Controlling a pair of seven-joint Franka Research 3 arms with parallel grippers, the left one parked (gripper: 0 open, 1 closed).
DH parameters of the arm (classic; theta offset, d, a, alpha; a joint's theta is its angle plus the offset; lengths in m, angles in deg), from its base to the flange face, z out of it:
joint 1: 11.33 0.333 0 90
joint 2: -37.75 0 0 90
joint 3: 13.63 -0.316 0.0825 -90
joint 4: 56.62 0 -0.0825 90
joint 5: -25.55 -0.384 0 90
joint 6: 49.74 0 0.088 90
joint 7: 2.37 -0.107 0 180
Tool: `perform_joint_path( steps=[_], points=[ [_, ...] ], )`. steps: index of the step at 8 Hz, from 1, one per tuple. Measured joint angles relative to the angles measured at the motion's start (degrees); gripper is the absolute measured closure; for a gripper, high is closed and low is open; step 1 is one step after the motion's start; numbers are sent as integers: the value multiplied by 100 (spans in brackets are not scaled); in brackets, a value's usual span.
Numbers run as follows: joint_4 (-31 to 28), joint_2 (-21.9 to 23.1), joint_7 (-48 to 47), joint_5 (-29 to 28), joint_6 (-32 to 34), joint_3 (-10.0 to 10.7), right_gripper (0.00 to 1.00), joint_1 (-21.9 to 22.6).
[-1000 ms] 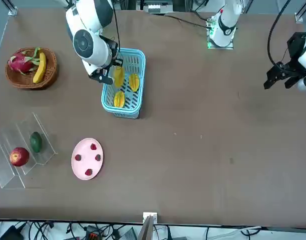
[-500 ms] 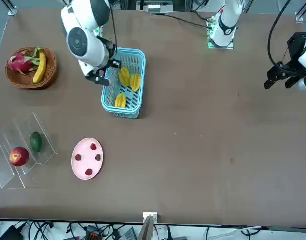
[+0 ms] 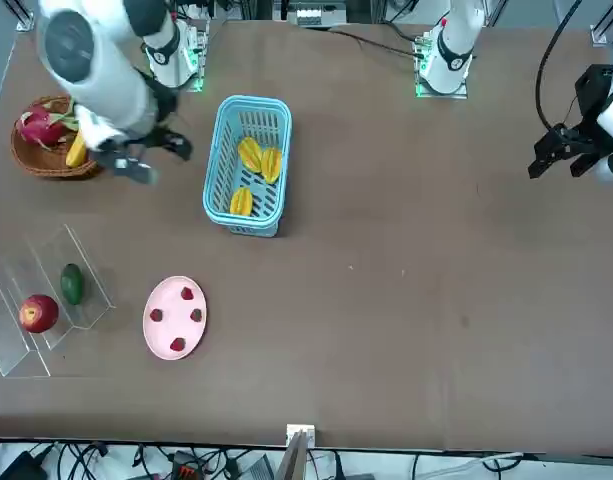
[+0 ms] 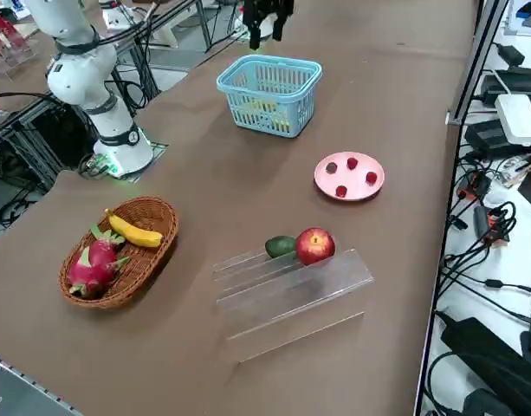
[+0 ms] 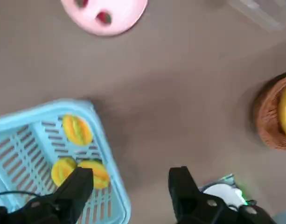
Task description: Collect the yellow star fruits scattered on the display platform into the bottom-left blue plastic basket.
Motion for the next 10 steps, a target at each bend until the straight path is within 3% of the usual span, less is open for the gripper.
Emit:
perform_joint_path(
  steps=[4, 6, 10],
  points=[
    [572, 37, 2088, 48, 494, 71, 0, -1360],
    [877, 123, 2488, 45, 713, 42, 0, -1484],
    [1138, 173, 2495, 41, 721, -446, 0, -1403]
  ],
)
